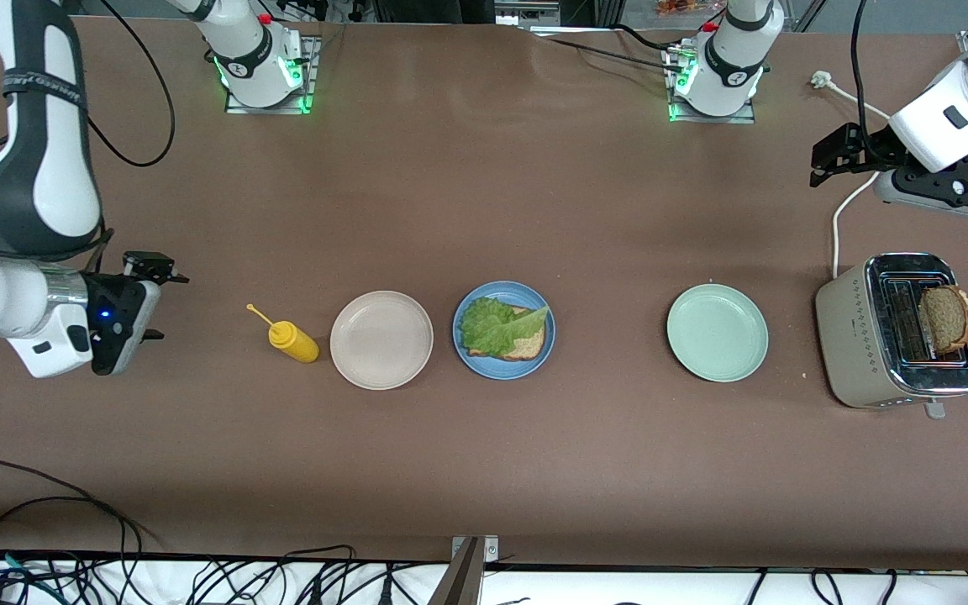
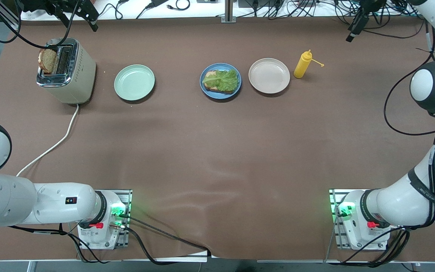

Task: Make sandwich in blue plate with both arms
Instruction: 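Move the right gripper toward the yellow squeeze bottle, then lower the right gripper around the yellow bottle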

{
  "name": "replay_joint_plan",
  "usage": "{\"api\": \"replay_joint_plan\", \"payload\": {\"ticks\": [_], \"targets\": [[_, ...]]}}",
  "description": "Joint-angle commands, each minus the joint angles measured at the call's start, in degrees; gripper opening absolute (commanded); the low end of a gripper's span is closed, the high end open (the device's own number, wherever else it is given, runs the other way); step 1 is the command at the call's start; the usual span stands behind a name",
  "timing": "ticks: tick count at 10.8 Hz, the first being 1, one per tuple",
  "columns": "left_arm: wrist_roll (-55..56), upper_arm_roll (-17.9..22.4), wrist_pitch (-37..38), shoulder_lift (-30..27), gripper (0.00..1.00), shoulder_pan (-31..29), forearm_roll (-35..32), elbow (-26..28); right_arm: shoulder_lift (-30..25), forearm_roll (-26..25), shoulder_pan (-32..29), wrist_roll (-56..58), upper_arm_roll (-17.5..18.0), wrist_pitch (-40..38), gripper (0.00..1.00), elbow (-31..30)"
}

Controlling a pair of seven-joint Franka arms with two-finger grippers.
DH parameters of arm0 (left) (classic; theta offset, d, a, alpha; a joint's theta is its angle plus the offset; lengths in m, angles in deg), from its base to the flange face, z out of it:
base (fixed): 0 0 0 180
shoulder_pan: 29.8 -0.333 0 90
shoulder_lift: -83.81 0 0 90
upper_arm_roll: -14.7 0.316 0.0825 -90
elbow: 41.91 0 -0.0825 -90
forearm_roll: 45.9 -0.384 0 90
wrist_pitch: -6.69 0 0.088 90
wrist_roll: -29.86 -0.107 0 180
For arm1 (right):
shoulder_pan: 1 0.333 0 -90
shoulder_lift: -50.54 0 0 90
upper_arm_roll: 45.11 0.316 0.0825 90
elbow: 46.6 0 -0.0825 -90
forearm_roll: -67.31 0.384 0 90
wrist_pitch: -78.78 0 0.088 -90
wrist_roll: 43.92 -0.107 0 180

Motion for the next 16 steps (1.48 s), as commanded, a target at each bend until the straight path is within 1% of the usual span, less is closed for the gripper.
{"api": "replay_joint_plan", "payload": {"ticks": [1, 3, 4, 6, 8, 11, 16], "targets": [[0.21, -0.23, 1.33, 0.83, 1.0, -0.11, -0.87, -1.82, 2.35, 5.77, -5.78, 13.99, 0.88, -0.26, 1.0, -0.45], [0.21, -0.23, 1.42, 0.74, 1.0, -0.11, -0.87, -1.82, 4.81, 10.69, -8.6, 23.49, 0.61, -0.35, 1.0, -0.1], [0.21, -0.23, 1.33, 0.74, 1.0, -0.11, -0.87, -1.82, 6.21, 13.76, -9.91, 27.45, 0.53, -0.26, 1.0, -0.01], [0.21, -0.23, 1.33, 0.83, 1.0, -0.11, -0.87, -1.82, 8.94, 18.34, -11.85, 33.96, 0.53, -0.61, 1.0, -0.1], [0.21, -0.23, 1.33, 0.83, 1.0, -0.11, -0.87, -1.82, 10.7, 20.03, -13.09, 39.24, 0.53, -1.22, 1.0, -0.19], [0.21, -0.23, 1.33, 0.74, 1.0, -0.11, -0.87, -1.82, 14.73, 27.04, -14.41, 49.25, 0.61, -1.58, 1.0, -0.19], [0.21, -0.23, 1.33, 0.83, 1.0, -0.11, -0.96, -1.82, 20.45, 34.78, -15.03, 59.98, 0.79, -2.72, 1.0, -0.19]]}}
